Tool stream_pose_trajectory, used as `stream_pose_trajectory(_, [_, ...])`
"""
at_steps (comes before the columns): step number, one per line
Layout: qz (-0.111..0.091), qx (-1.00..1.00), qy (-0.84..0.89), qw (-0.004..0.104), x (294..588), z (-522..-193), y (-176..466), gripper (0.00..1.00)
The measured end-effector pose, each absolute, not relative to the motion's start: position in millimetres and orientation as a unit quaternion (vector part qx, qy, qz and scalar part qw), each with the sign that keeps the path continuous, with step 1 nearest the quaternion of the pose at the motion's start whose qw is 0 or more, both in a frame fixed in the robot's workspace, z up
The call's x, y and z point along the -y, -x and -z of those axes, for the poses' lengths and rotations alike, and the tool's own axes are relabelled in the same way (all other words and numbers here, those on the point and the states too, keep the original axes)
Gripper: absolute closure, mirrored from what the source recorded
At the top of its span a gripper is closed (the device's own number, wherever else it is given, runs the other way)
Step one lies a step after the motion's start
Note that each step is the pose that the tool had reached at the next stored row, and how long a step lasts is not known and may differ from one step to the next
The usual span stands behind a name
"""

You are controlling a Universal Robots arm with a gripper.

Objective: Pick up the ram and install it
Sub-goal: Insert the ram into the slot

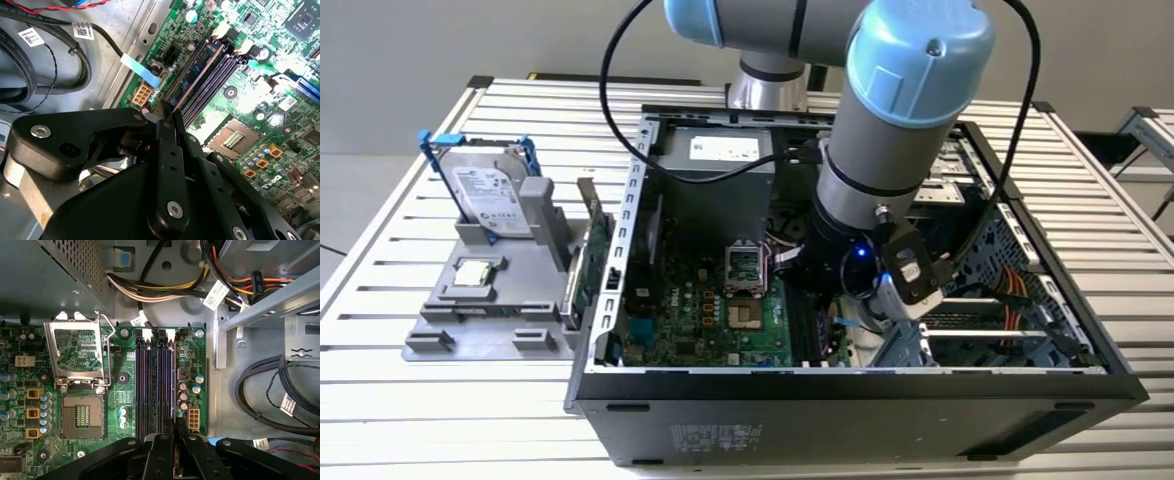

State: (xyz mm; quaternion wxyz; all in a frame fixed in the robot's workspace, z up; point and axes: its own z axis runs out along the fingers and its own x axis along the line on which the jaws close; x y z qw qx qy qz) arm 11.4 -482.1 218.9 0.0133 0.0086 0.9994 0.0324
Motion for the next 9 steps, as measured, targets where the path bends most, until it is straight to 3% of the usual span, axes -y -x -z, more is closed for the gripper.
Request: stream_pose_trajectory(9, [-0.033, -0.999, -0.003, 0.013, 482.1, -217.8, -11.1, 1.00])
